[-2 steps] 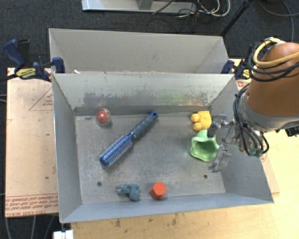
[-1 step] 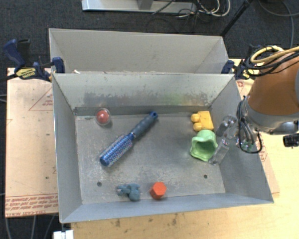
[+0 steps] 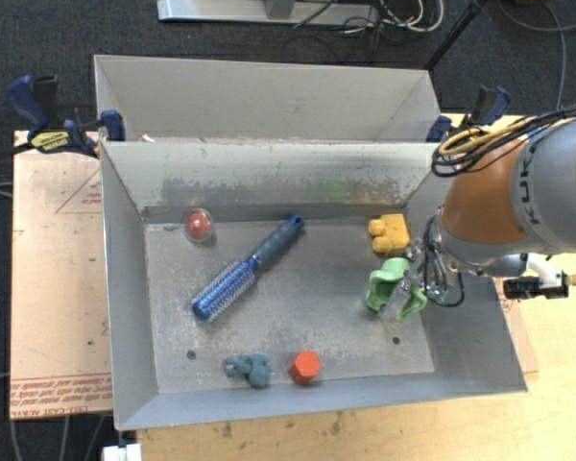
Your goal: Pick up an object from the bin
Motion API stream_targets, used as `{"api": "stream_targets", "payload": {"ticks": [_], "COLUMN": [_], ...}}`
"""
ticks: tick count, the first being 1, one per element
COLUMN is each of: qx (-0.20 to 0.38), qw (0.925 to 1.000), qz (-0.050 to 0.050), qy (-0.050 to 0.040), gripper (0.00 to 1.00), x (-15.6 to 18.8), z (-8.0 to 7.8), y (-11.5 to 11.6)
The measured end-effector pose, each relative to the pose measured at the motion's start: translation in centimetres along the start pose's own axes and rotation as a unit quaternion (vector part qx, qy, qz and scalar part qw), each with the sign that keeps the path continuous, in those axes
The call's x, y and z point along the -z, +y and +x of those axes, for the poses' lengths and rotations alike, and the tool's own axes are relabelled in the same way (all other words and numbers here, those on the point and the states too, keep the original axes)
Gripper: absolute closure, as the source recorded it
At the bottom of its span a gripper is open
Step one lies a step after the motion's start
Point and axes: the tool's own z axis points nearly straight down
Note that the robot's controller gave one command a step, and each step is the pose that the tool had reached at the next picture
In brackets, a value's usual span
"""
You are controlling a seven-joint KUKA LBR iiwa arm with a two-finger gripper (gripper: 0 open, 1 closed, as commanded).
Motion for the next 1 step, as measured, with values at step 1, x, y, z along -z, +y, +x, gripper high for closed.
{"api": "stream_targets", "payload": {"ticks": [1], "qx": [0.125], "qw": [0.9921], "qz": [-0.001], "qy": [0.0000], "gripper": [0.00], "x": [4.51], "z": [2.59], "y": [3.36]}}
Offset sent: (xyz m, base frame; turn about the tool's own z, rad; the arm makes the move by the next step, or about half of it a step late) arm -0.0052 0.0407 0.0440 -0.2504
